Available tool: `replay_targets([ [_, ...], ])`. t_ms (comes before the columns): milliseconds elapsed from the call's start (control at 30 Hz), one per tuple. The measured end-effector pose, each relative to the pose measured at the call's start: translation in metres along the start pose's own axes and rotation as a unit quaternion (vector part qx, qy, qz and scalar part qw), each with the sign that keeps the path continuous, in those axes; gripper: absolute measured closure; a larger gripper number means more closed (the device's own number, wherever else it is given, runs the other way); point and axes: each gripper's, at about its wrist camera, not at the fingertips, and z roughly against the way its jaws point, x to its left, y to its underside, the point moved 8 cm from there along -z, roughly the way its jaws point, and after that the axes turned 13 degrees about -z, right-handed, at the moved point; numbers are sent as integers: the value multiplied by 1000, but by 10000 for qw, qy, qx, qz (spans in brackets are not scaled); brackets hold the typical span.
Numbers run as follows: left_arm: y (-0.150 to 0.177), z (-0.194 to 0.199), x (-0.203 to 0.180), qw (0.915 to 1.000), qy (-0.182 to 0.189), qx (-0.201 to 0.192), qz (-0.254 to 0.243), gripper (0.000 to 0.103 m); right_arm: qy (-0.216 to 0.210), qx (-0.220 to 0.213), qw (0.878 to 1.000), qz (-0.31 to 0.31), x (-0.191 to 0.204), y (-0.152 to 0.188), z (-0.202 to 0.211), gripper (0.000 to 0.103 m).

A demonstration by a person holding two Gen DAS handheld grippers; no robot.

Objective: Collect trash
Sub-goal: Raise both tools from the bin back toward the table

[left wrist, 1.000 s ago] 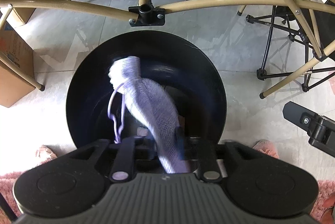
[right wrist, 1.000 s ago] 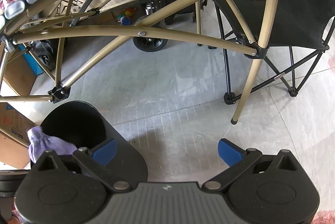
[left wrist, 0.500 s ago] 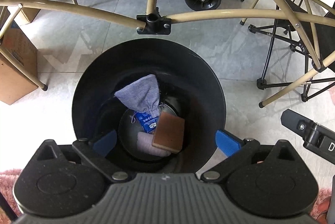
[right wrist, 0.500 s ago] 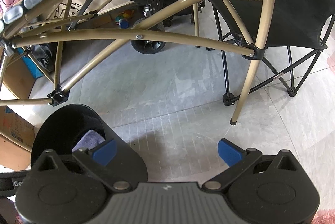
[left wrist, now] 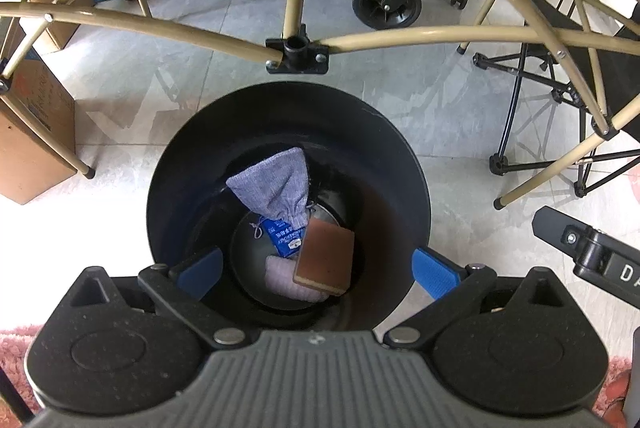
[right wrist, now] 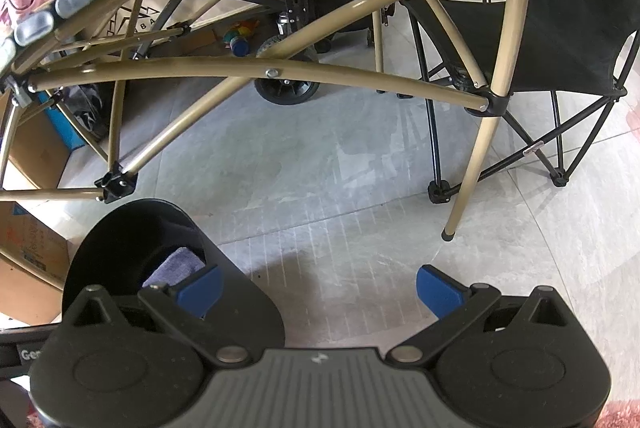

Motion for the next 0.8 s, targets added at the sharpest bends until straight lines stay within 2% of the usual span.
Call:
replay_targets([
  [233,-1,21,2,9995,-63,-296,-22,0,-66,-109,9999,16,1,-1,9,0],
  [400,-2,49,5,9976,-149,-678,-34,0,-173,-277,9995,-2,3,-3,25,0],
  [800,-6,122,11,9872,-228,-1577,-102,0,-598,-909,9939,200,21,-13,85,0],
])
